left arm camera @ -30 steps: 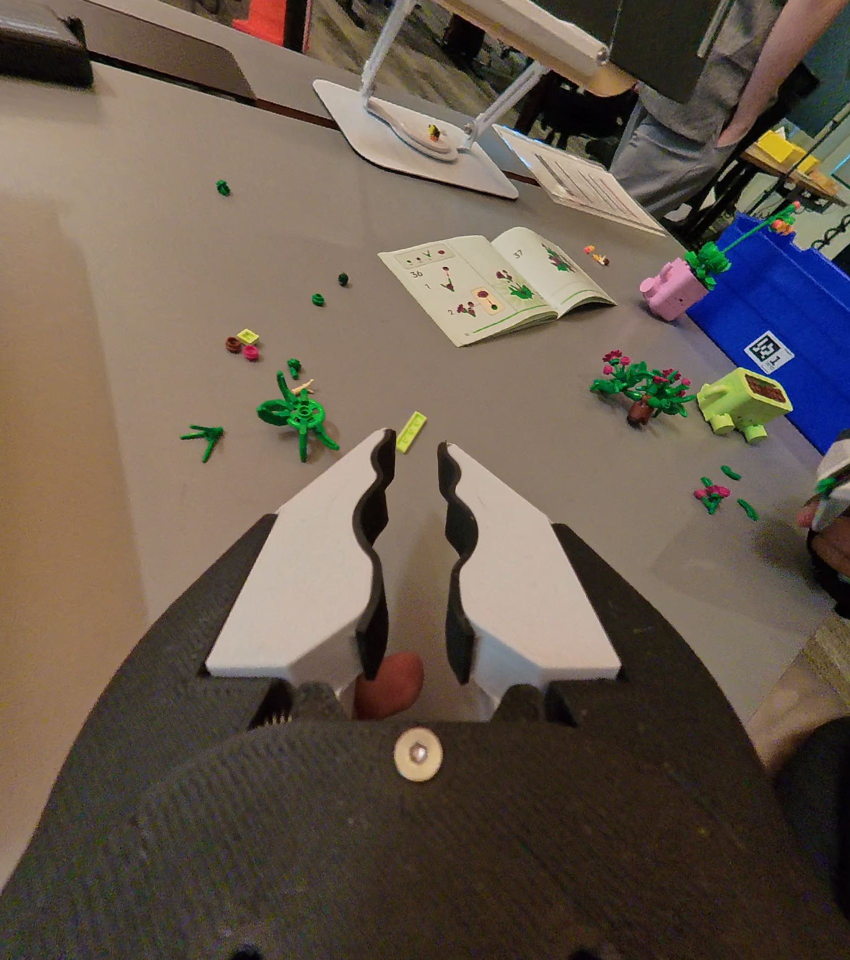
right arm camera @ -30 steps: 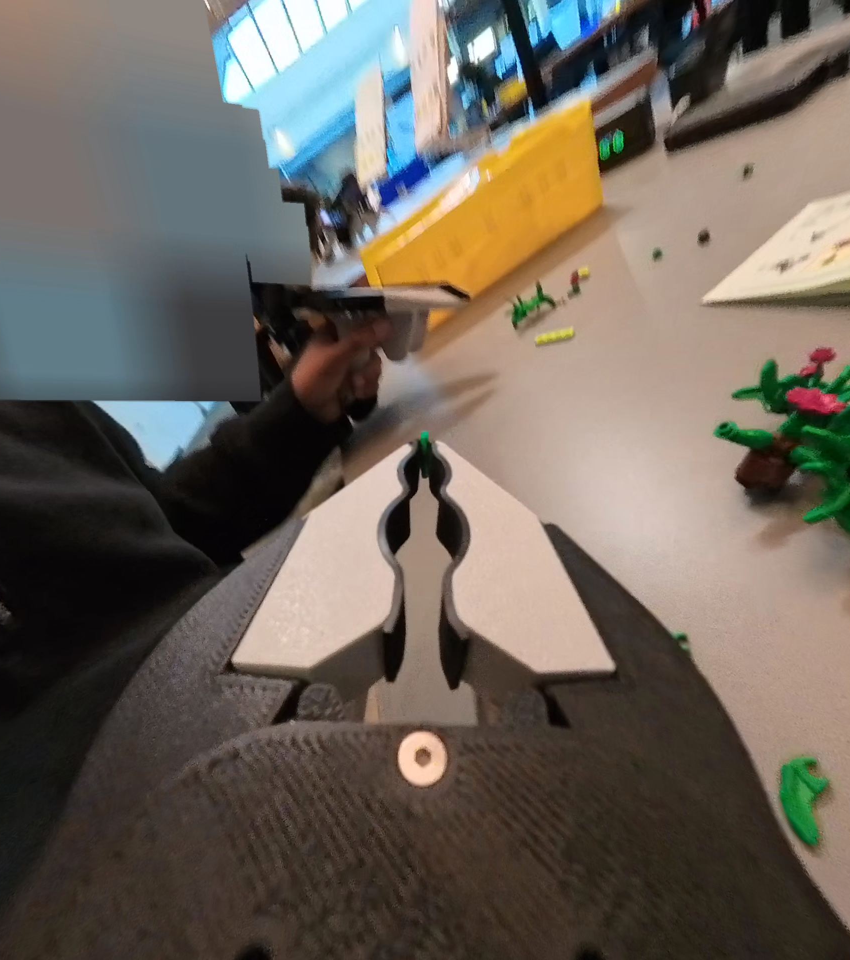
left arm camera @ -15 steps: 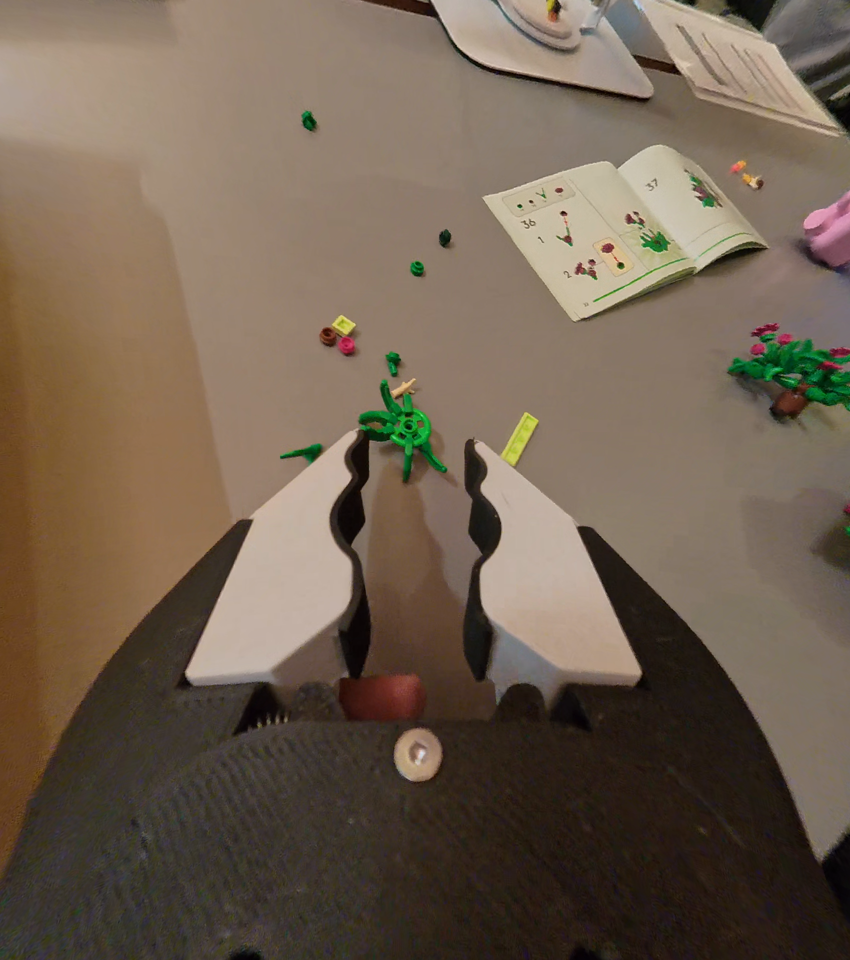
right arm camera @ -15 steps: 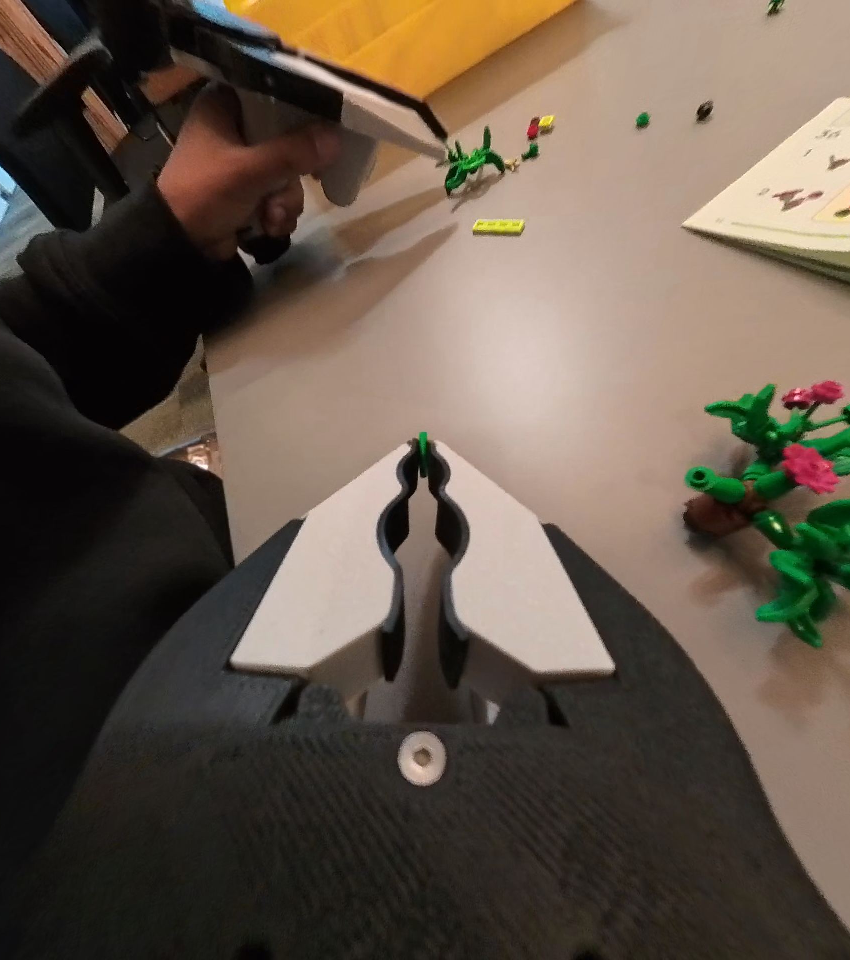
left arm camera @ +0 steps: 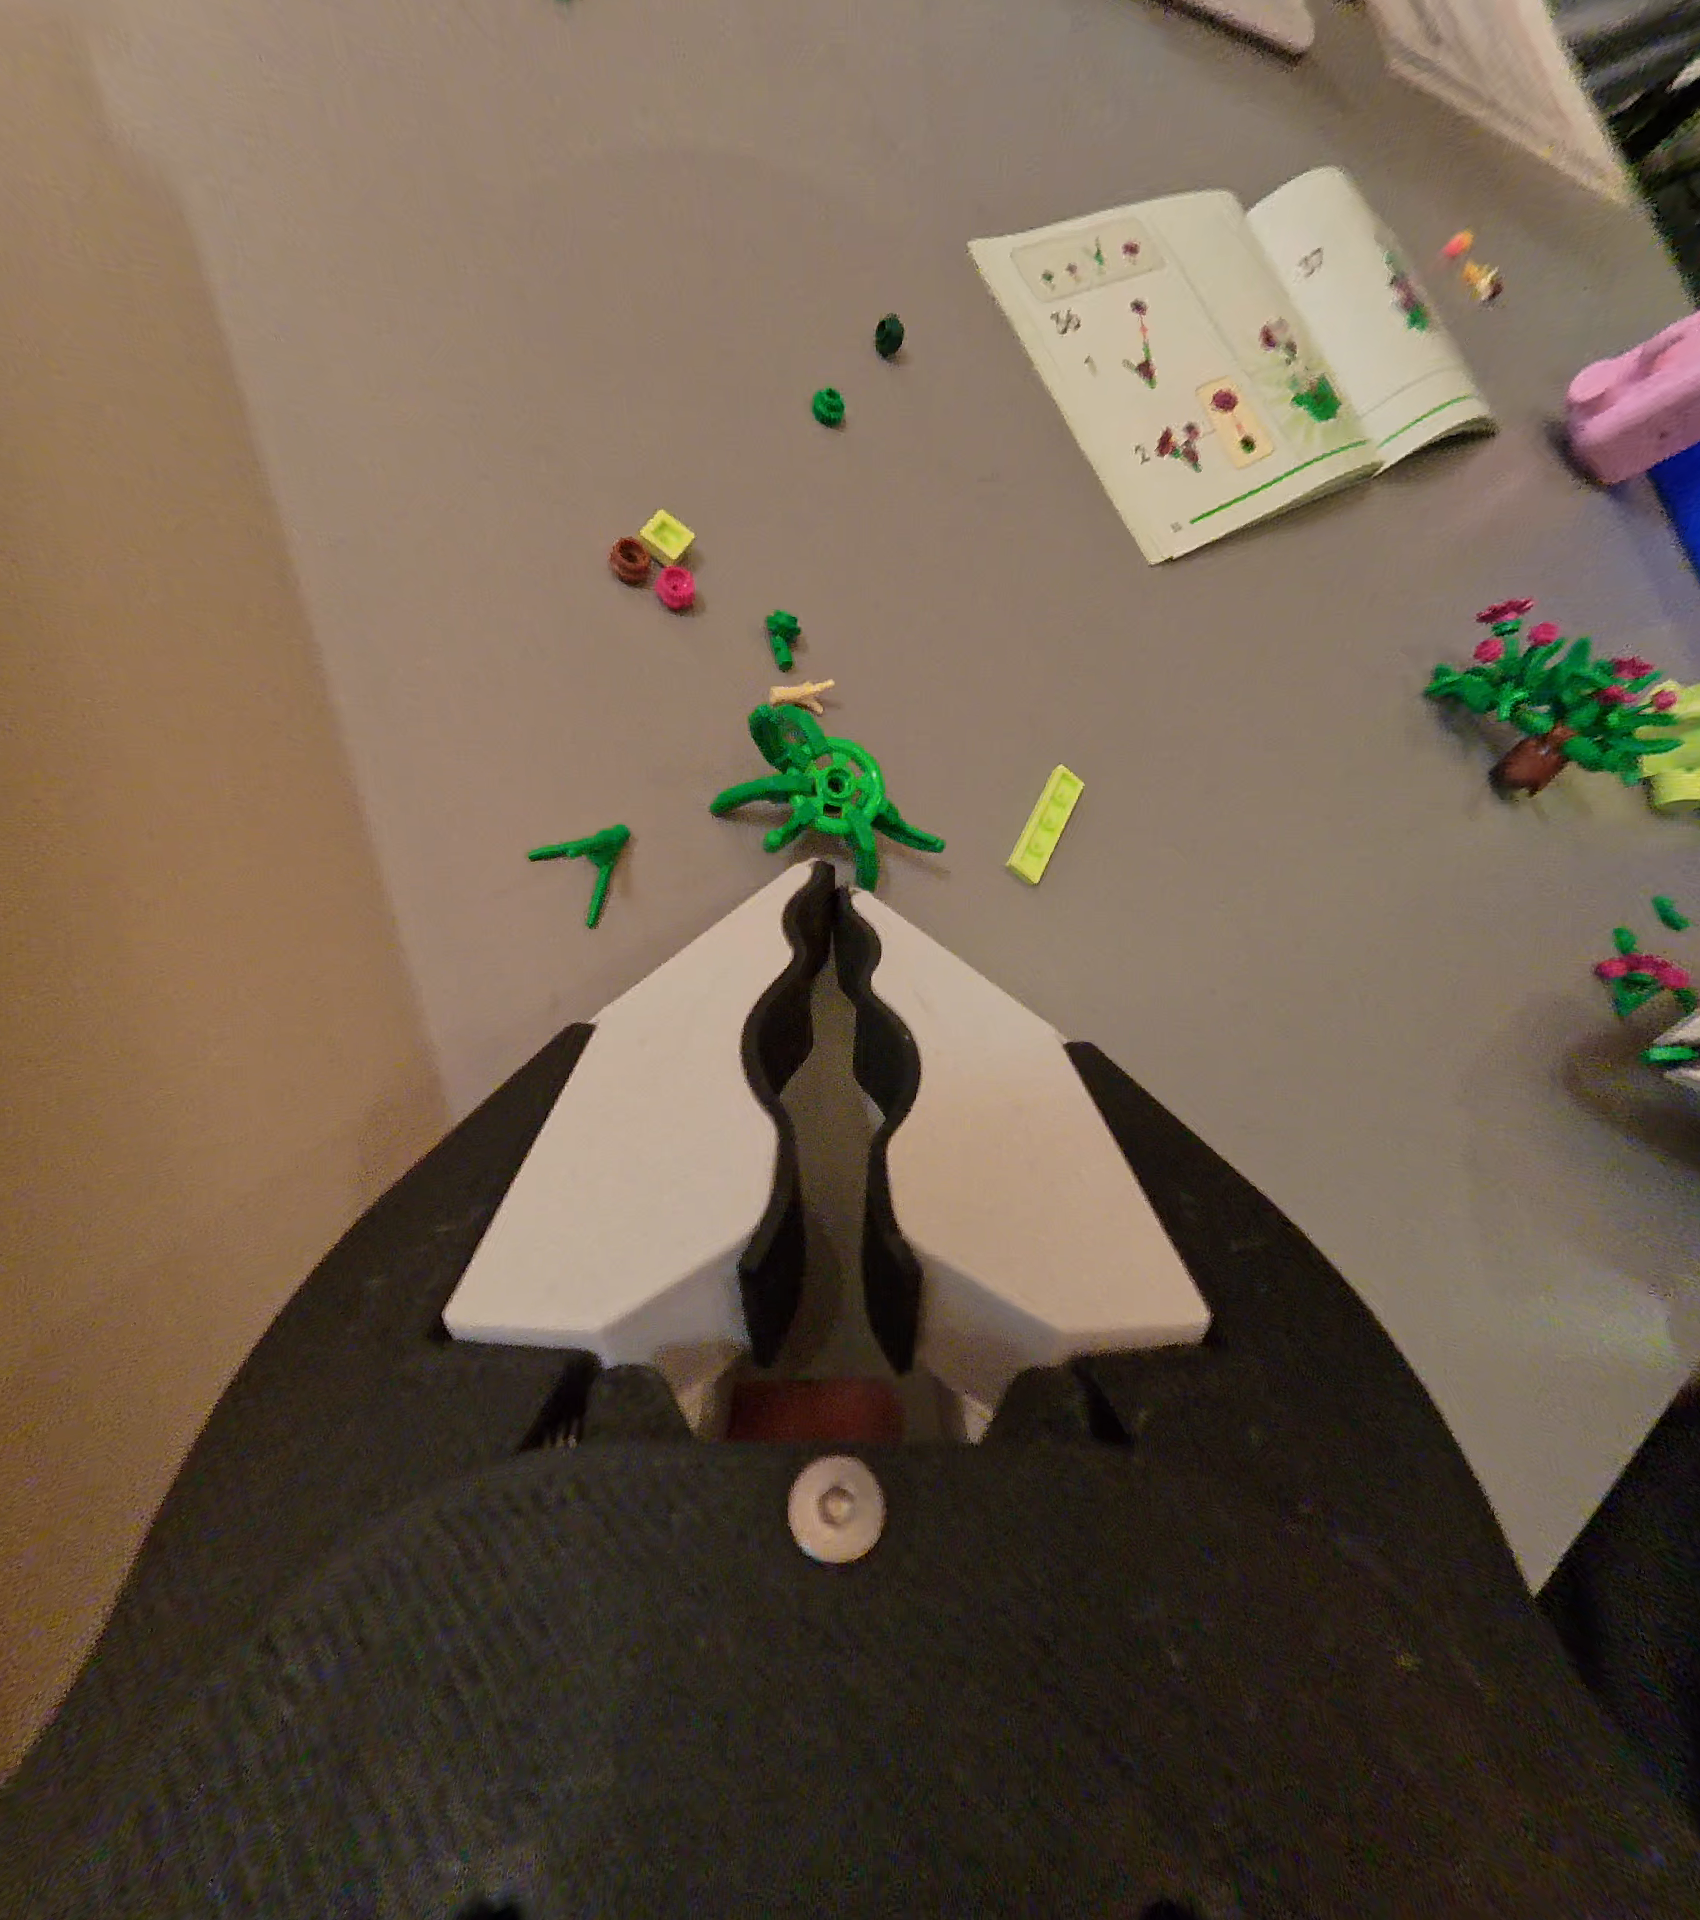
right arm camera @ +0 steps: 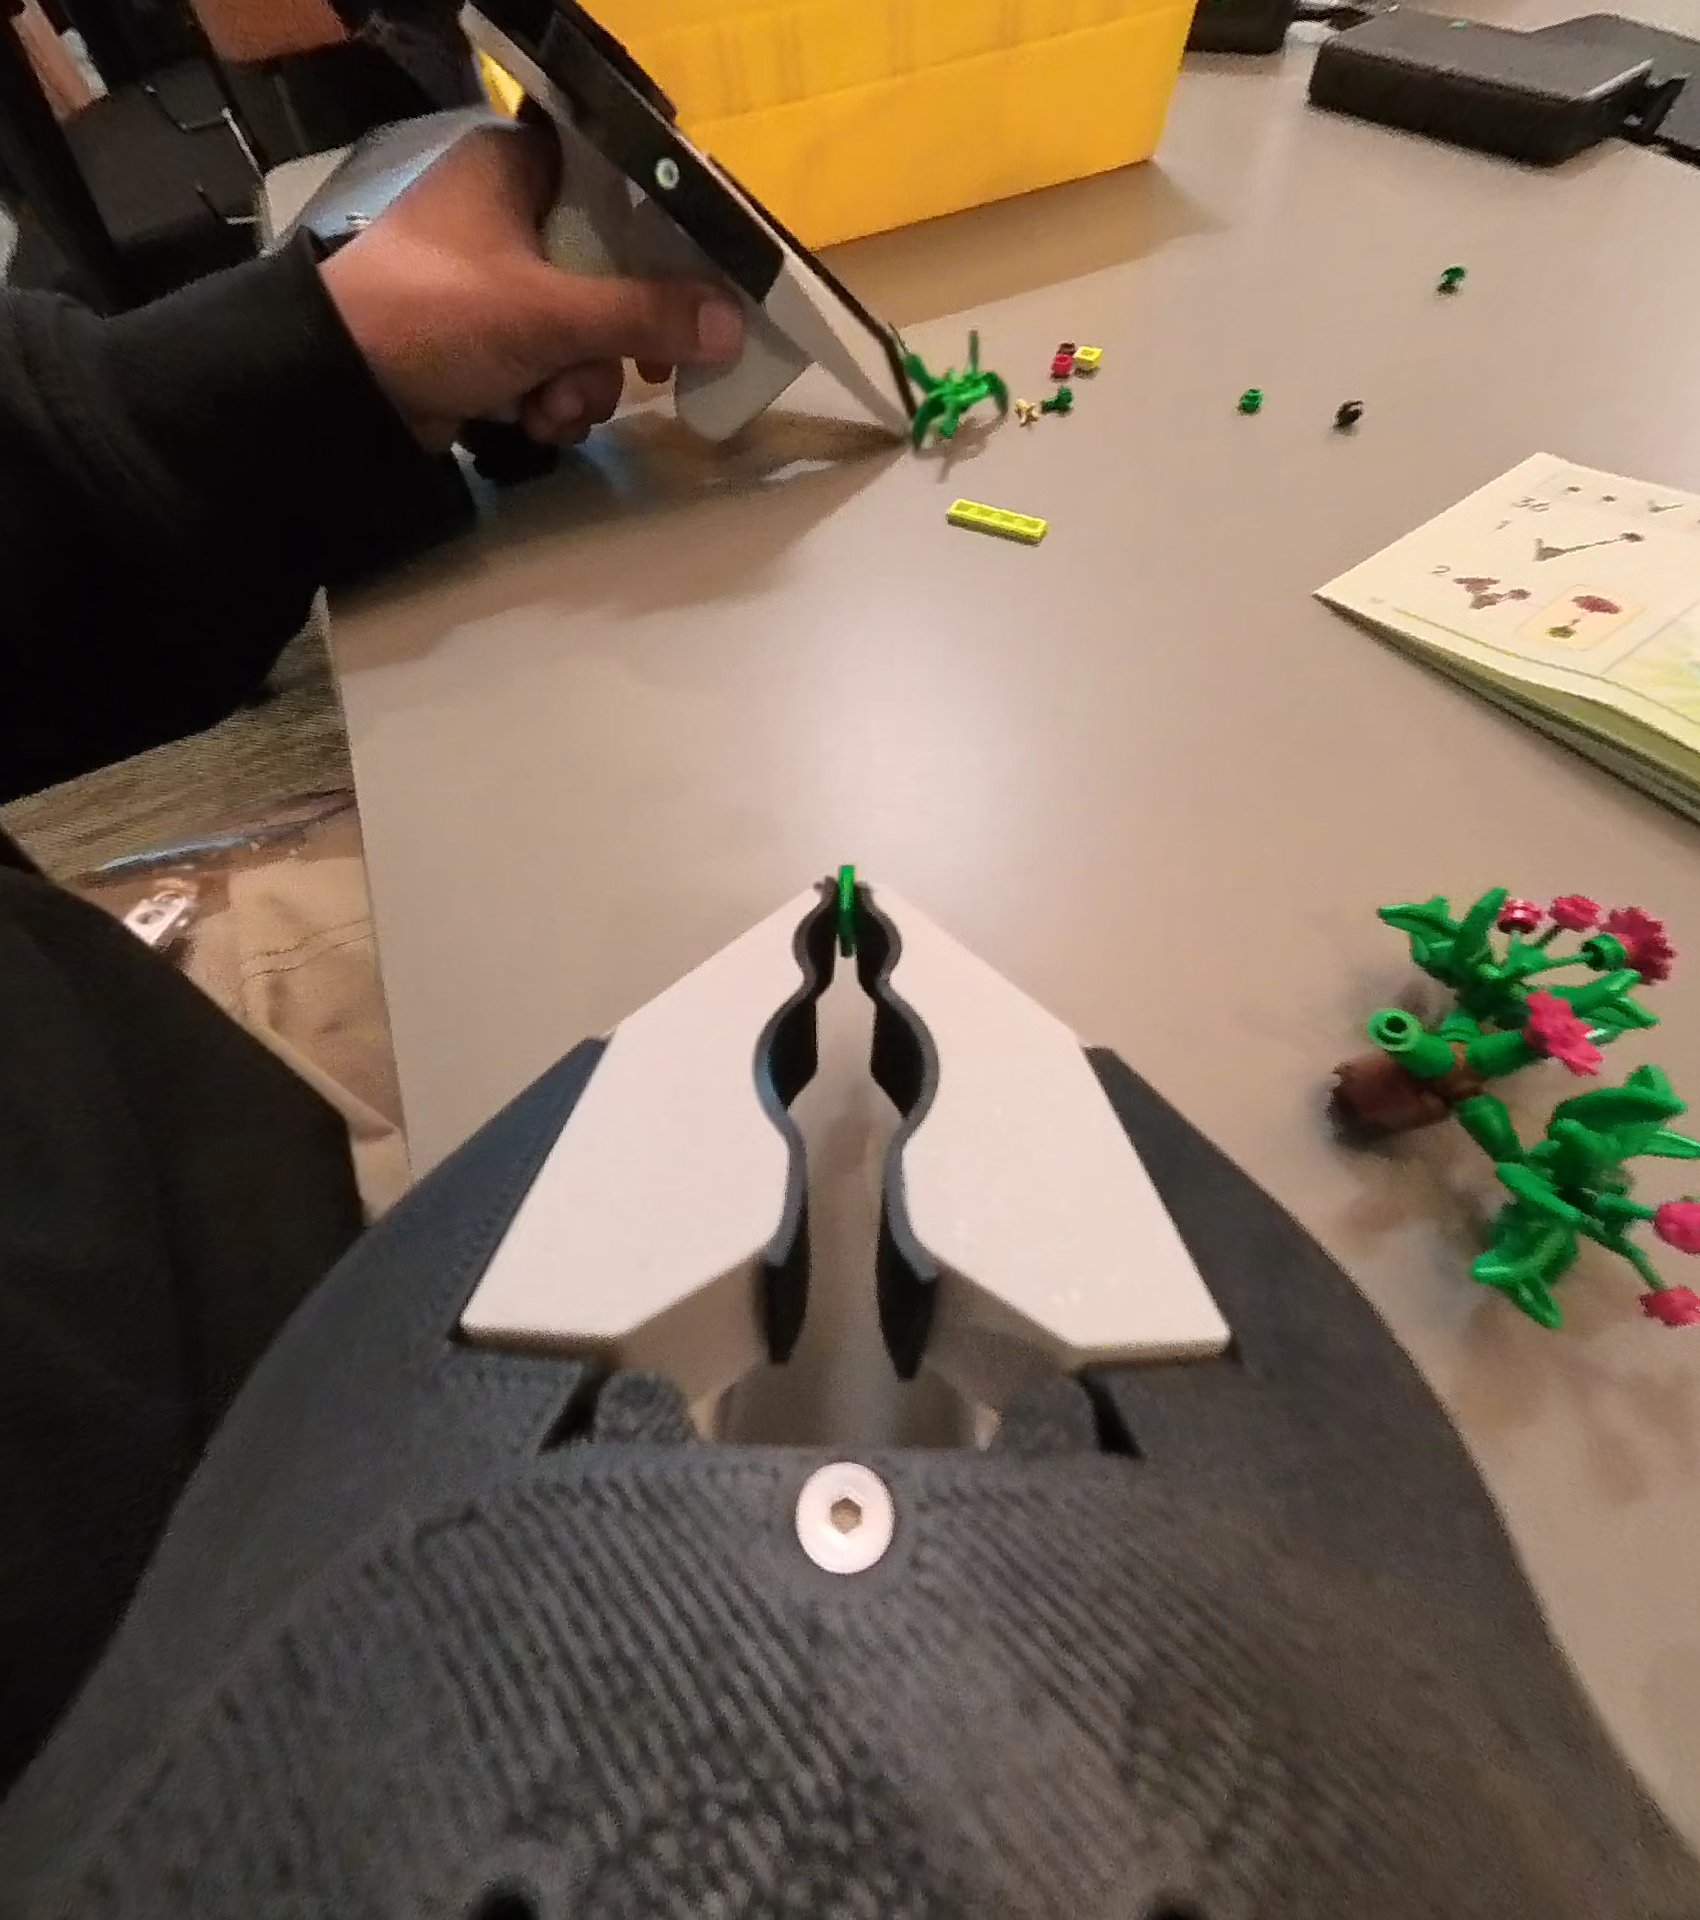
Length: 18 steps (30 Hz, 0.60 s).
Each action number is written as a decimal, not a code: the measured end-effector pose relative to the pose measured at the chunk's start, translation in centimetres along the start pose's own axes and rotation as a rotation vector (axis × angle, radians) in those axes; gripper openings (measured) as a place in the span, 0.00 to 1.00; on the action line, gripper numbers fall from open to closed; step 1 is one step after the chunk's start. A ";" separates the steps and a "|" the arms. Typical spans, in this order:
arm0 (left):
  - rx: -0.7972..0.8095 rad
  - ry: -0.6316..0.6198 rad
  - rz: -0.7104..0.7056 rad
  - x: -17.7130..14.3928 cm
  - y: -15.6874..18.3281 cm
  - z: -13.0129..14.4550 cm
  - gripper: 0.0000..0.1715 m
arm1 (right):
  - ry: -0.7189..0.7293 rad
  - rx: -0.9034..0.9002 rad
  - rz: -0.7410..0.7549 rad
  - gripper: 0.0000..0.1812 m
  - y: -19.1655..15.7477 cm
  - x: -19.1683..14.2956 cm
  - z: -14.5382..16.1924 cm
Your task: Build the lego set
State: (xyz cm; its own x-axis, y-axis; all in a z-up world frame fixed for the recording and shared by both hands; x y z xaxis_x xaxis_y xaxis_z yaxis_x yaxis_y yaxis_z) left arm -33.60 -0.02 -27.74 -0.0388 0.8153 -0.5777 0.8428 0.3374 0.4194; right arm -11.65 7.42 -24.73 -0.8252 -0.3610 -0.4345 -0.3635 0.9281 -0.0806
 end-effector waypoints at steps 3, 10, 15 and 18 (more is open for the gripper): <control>-0.017 0.062 0.034 -0.7 0.2 -0.5 0.00 | 0.043 0.009 -0.034 0.00 -0.5 -0.7 -0.3; 0.036 0.045 -0.026 -0.9 0.5 0.2 0.04 | 0.071 0.046 0.031 0.00 -0.6 -2.4 0.2; 0.028 -0.003 -0.027 -0.4 0.6 0.8 0.12 | 0.055 0.096 0.091 0.00 0.6 -3.8 1.1; 0.009 0.005 -0.021 -0.4 0.5 0.6 0.11 | 0.053 0.109 0.114 0.00 0.9 -4.7 1.6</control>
Point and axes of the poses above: each gripper's, where its closed fingertips meet, x out along the fingers, z out of its underside, y = z × x across the jaws, the point moved 2 cm from there along -x, back along the fingers, and after that the axes turned 2 degrees about y, right-handed, at the moved point
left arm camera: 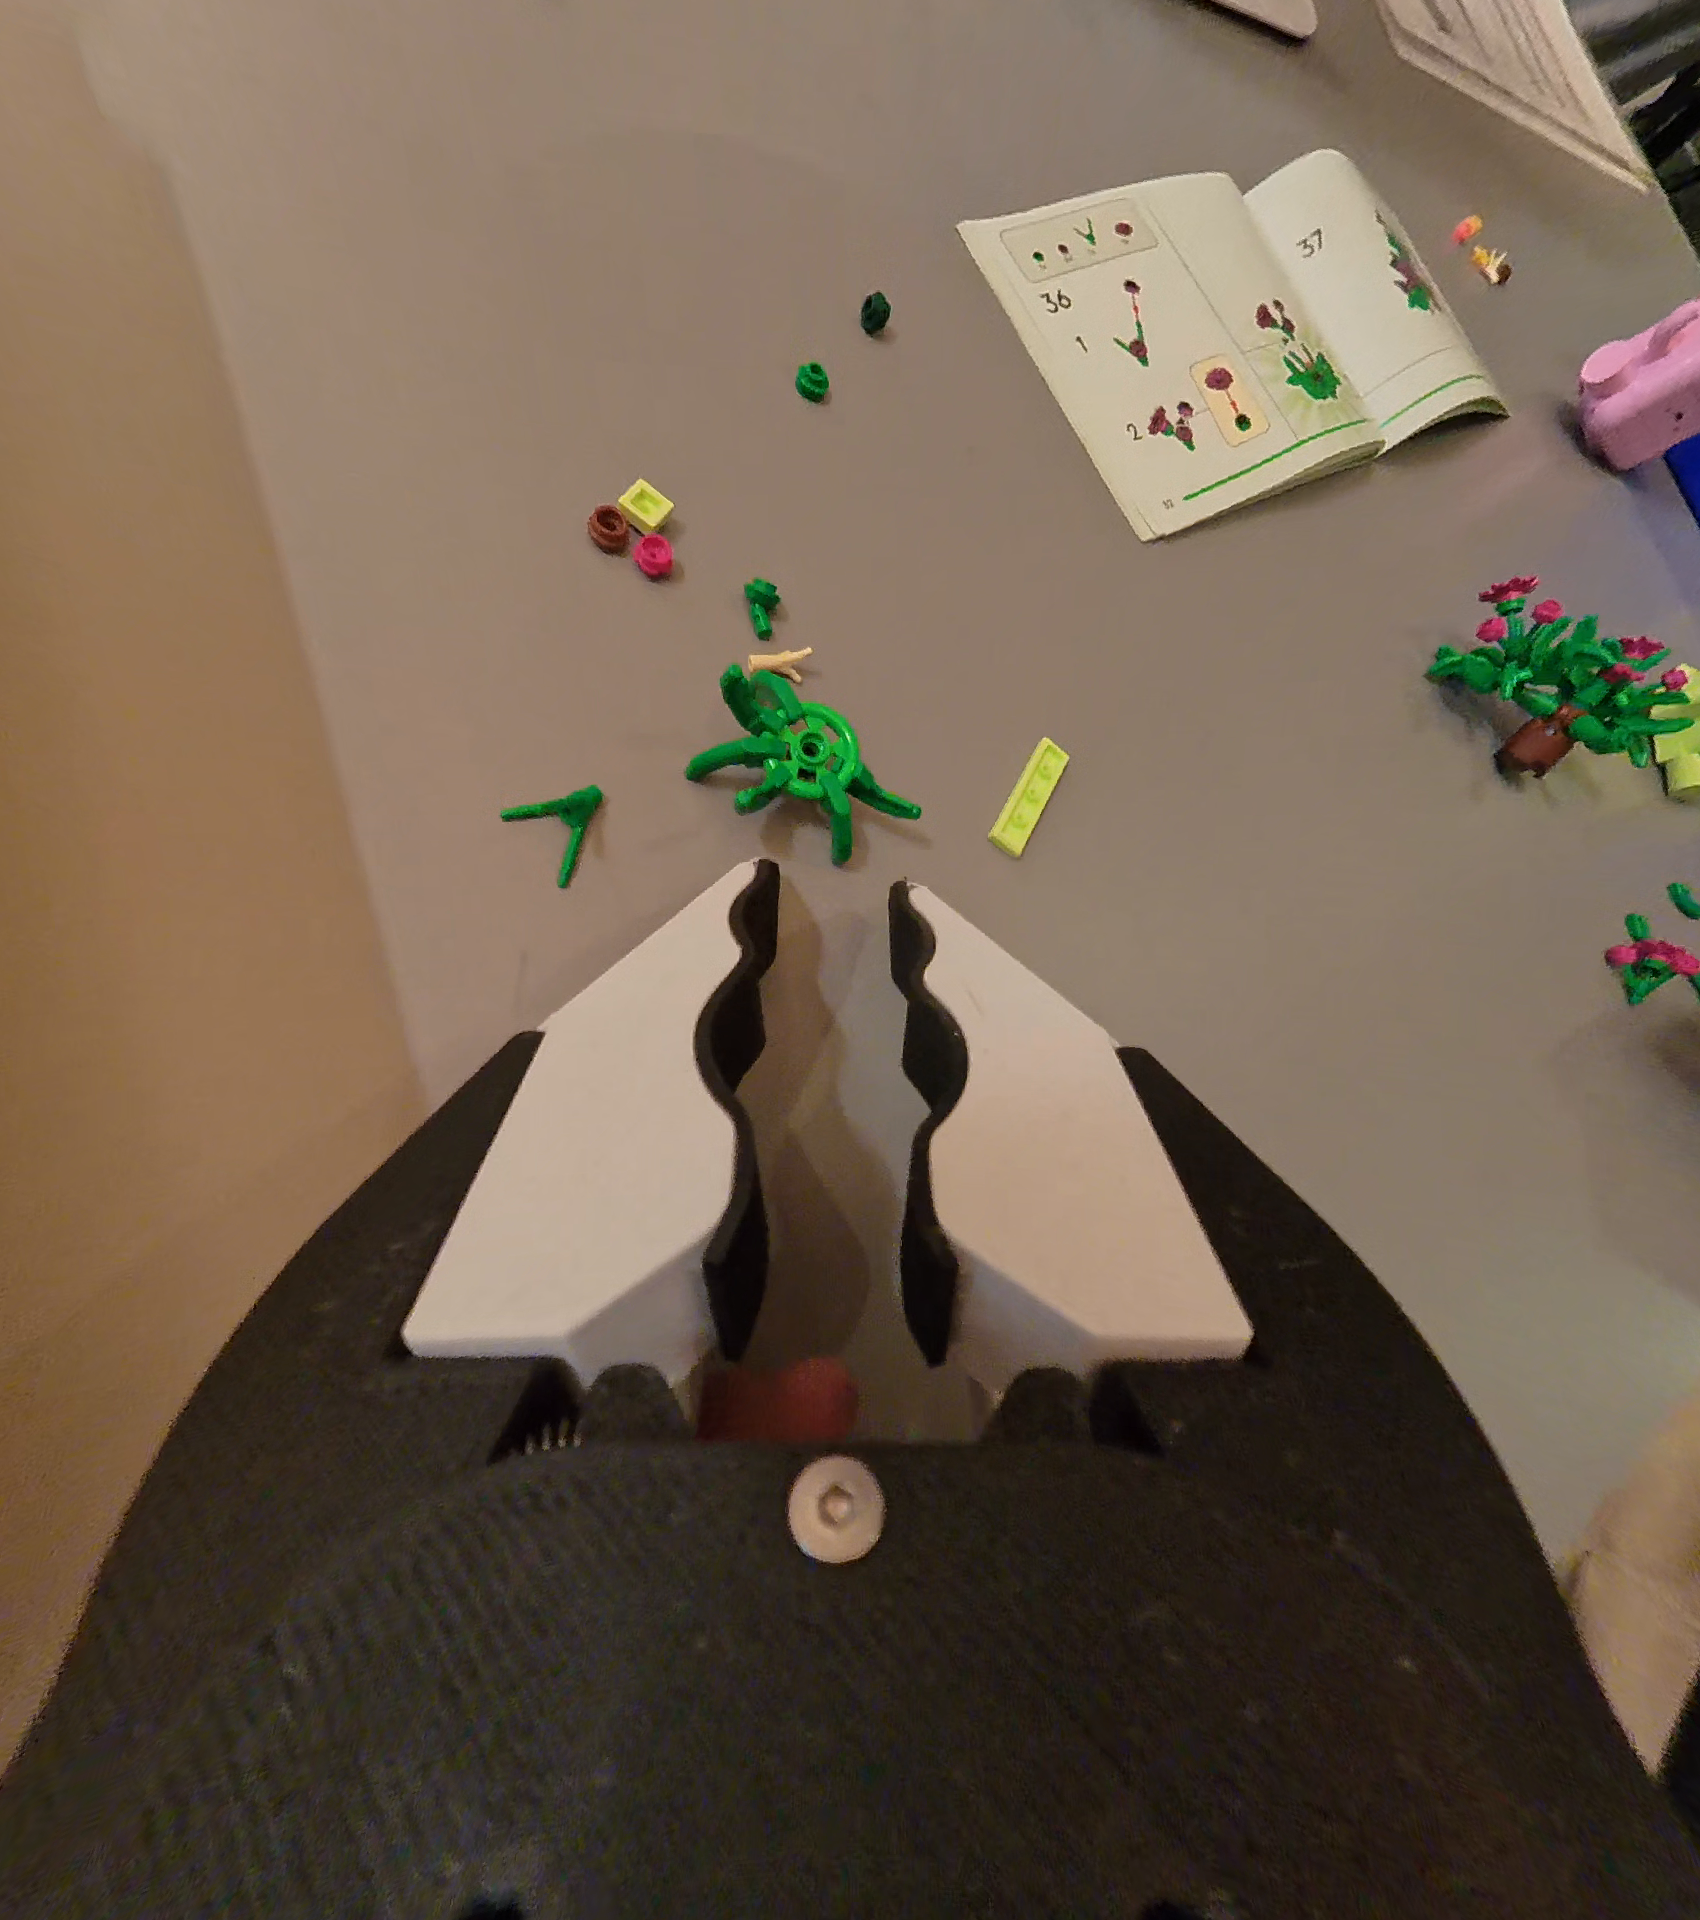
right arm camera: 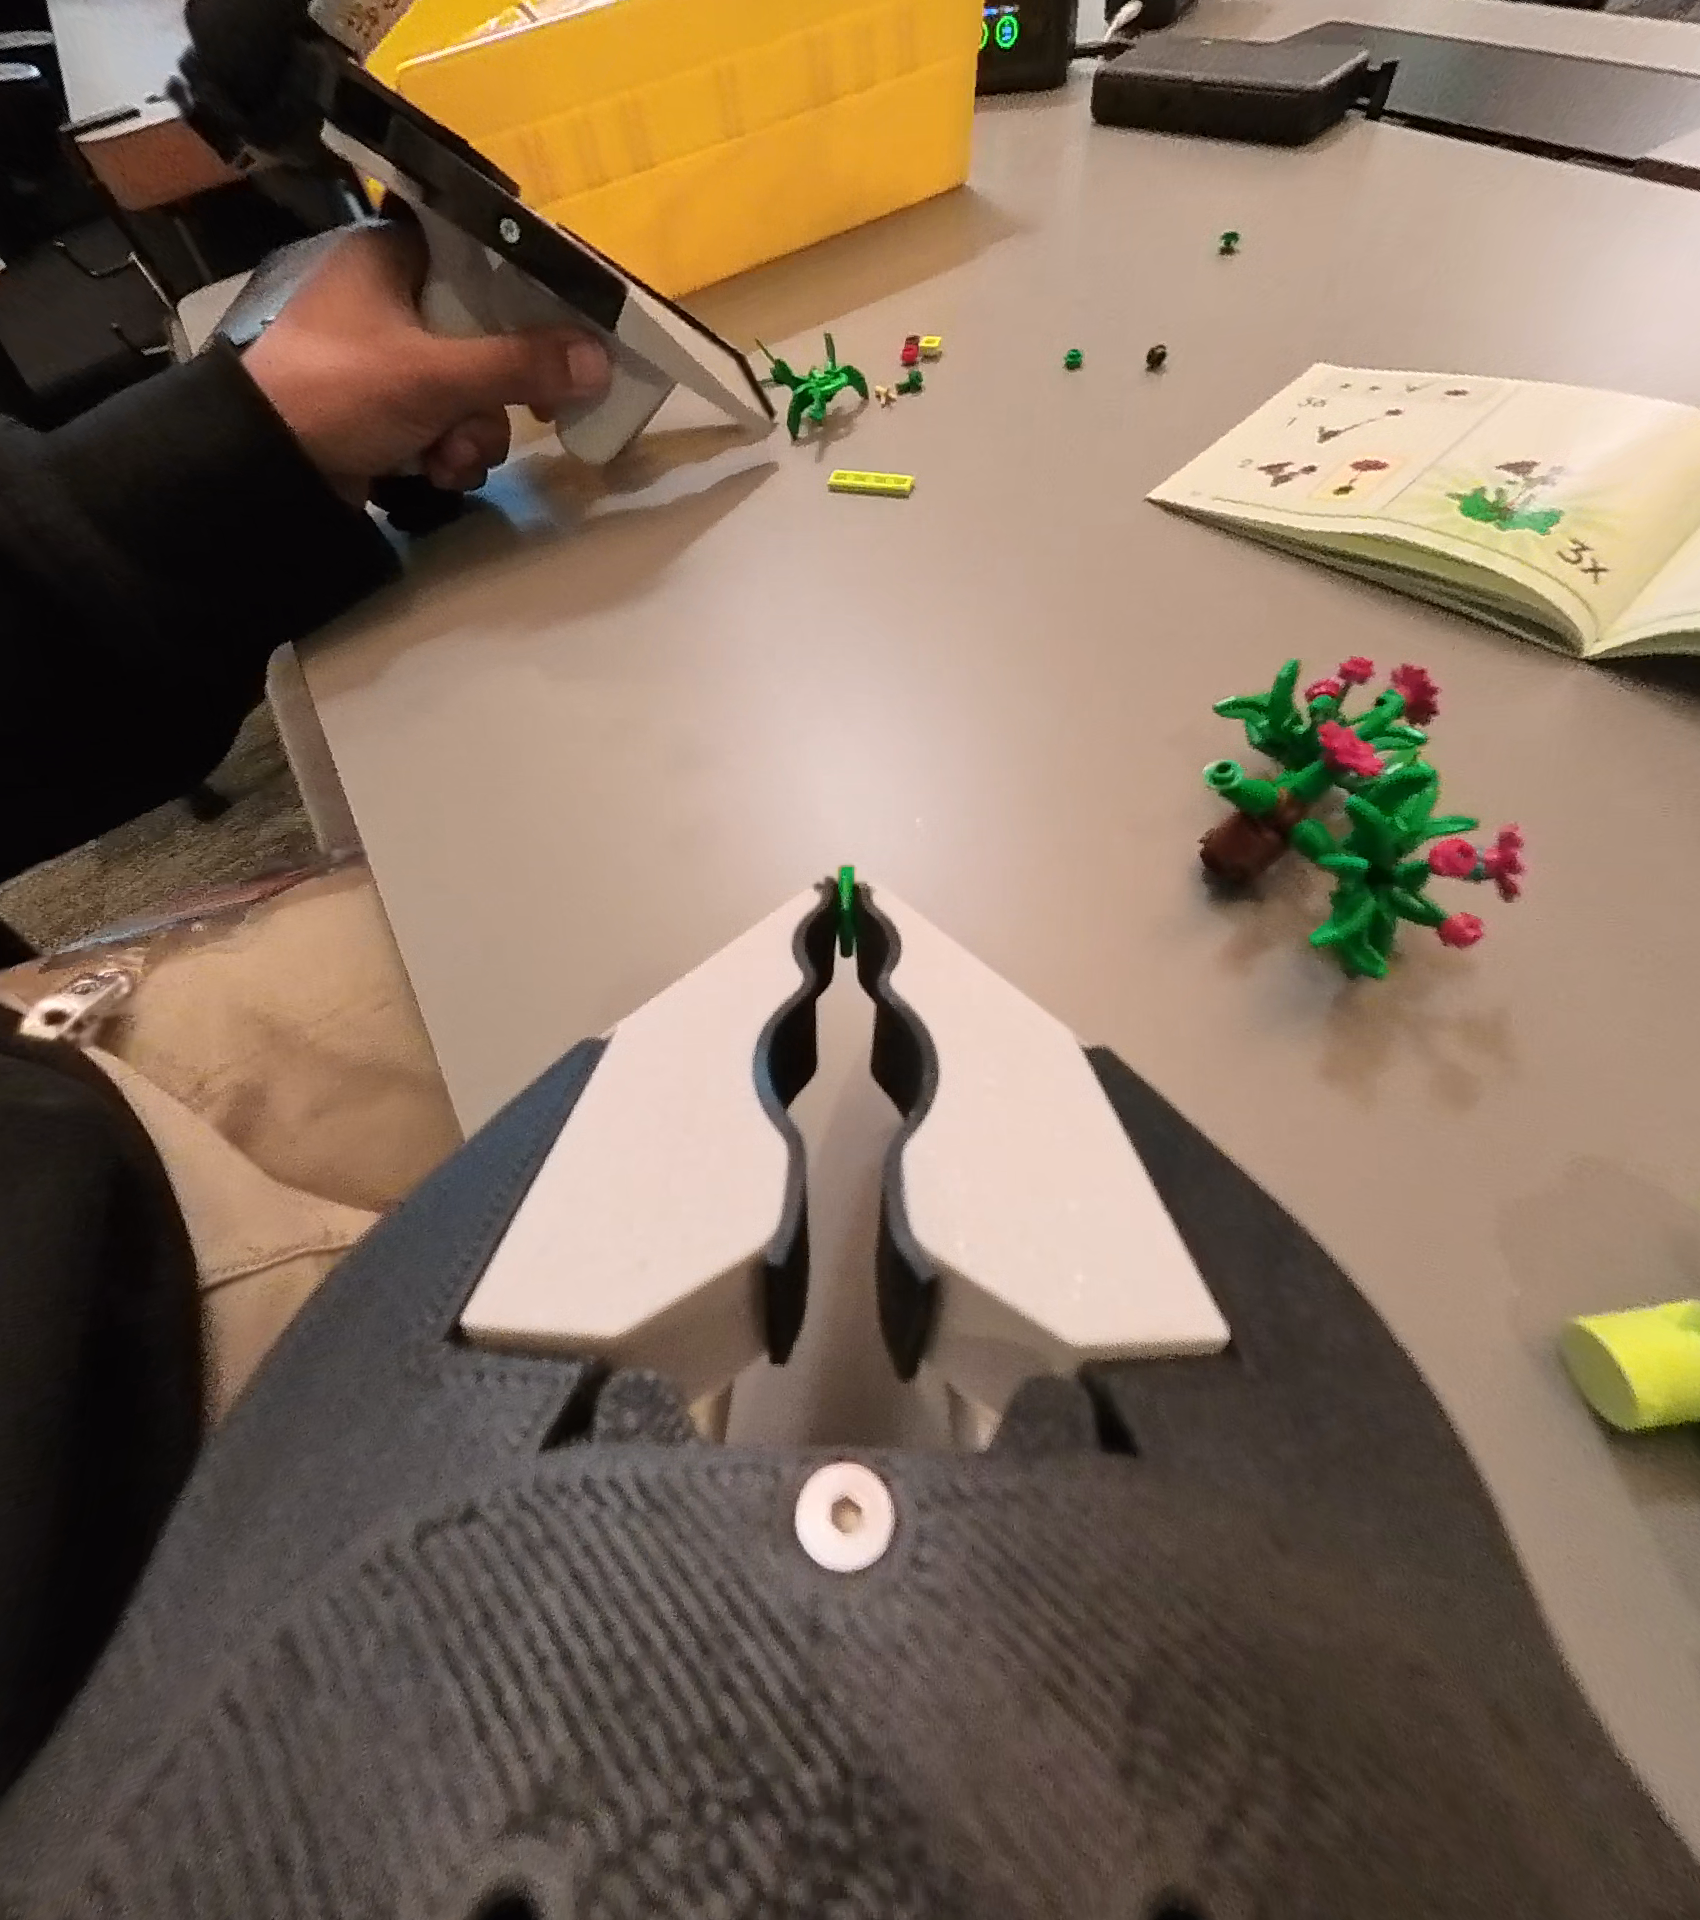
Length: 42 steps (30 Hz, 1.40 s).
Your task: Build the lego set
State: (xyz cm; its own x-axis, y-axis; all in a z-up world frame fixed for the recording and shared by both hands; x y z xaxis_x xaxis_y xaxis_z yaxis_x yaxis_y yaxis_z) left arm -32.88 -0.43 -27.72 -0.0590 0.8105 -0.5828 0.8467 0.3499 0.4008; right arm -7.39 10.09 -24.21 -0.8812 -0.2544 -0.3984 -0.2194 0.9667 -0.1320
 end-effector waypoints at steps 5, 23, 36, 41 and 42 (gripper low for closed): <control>-0.016 0.003 0.029 1.0 0.0 -0.9 0.11 | -0.042 -0.057 0.007 0.00 -0.6 0.2 0.6; 0.177 0.269 0.547 -1.0 15.7 -2.0 0.00 | -0.111 -0.008 -0.028 0.00 -0.7 0.4 1.6; 0.366 0.180 0.669 1.5 23.1 1.5 0.00 | 0.091 -0.050 0.055 0.00 -0.5 -1.9 -0.5; 0.531 0.000 0.598 3.3 23.2 4.6 0.00 | 0.148 0.031 0.043 0.00 0.3 -2.6 -1.0; 0.545 -0.026 0.595 3.5 23.3 5.1 0.00 | 0.131 0.036 0.042 0.00 0.3 -2.4 -0.8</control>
State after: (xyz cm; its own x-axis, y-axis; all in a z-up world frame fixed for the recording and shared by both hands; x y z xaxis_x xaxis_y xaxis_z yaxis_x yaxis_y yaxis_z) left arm -10.65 8.17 -24.04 0.4896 0.7753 -0.3990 0.8715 -0.4206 0.2521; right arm -5.69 11.04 -22.54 -0.9370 -0.2054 -0.2825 -0.1681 0.9742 -0.1508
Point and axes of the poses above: each gripper's, where its closed fingertips meet, x out along the fingers, z out of its underside, y = z × x across the jaws, the point moved 2 cm from there along -x, back along the fingers, and after that the axes turned 2 degrees about y, right-handed, at the moved point
